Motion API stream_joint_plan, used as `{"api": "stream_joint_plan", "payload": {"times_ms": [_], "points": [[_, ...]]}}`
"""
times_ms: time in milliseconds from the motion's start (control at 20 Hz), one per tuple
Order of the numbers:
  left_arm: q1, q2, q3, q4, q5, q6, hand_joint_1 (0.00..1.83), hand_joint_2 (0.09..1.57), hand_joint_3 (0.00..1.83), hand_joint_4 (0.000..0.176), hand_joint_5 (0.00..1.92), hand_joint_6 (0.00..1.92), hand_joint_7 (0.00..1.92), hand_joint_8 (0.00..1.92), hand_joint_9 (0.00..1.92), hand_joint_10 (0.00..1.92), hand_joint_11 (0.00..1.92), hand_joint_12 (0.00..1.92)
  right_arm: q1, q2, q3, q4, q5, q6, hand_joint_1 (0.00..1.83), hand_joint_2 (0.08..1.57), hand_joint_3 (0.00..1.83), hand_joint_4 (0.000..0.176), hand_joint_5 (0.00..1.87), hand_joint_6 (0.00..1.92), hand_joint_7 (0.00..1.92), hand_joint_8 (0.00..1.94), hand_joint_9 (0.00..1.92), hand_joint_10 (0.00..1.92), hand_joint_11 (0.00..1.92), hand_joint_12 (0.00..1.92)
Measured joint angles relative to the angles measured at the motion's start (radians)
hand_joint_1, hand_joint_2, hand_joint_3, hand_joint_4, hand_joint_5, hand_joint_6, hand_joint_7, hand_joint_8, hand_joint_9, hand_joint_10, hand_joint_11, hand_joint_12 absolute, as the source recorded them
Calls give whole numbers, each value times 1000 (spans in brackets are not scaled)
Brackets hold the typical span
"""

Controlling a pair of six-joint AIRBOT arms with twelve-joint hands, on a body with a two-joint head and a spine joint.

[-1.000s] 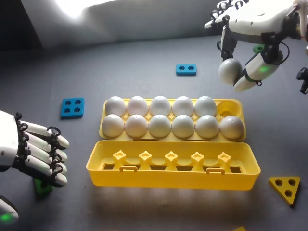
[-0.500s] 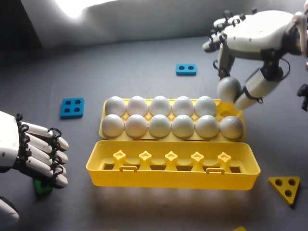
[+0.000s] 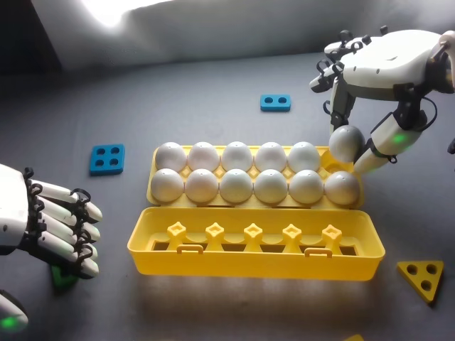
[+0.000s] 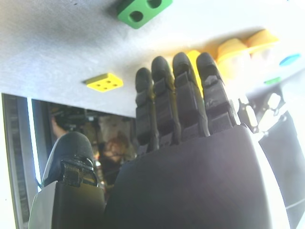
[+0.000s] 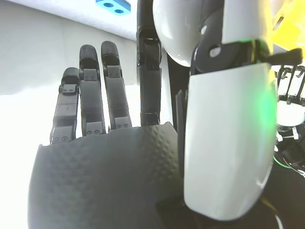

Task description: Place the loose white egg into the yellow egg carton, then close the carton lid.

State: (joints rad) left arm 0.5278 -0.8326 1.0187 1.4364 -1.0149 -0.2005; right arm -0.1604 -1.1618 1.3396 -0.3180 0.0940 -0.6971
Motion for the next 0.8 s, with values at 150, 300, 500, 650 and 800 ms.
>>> {"api": "stream_joint_plan", "payload": {"times_ms": [150, 300, 500, 650, 800], "points": [[0, 0, 0, 0, 0, 0, 0, 1232, 1, 0, 422, 2, 419, 3, 291, 6, 0, 378, -18, 0, 0, 0, 8, 0, 1103, 988, 0, 176, 1290, 451, 335, 1, 276, 5, 0, 0], [0, 0, 0, 1, 0, 0, 0, 1228, 0, 0, 404, 0, 393, 1, 245, 1, 0, 271, -22, -4, 0, 0, 13, -15, 1101, 987, 0, 176, 1292, 448, 342, 3, 297, 13, 0, 0], [0, 0, 0, 0, 0, 0, 0, 1224, 0, 0, 419, 1, 416, 4, 280, 9, 0, 317, -22, -29, 33, 4, 24, -20, 1100, 989, 0, 176, 1290, 448, 337, 0, 284, 6, 0, 0], [0, 0, 0, 2, 0, 0, 0, 1222, 0, 0, 422, 1, 409, 3, 267, 3, 0, 373, -21, -33, 34, 5, 26, -20, 1101, 988, 0, 176, 1290, 450, 344, 3, 291, 9, 0, 0], [0, 0, 0, 3, 0, 0, 0, 1217, 0, 0, 415, 0, 384, 0, 233, 0, 0, 267, -21, -38, 37, 8, 27, -21, 1101, 988, 0, 176, 1289, 452, 347, 4, 294, 9, 0, 0]]}}
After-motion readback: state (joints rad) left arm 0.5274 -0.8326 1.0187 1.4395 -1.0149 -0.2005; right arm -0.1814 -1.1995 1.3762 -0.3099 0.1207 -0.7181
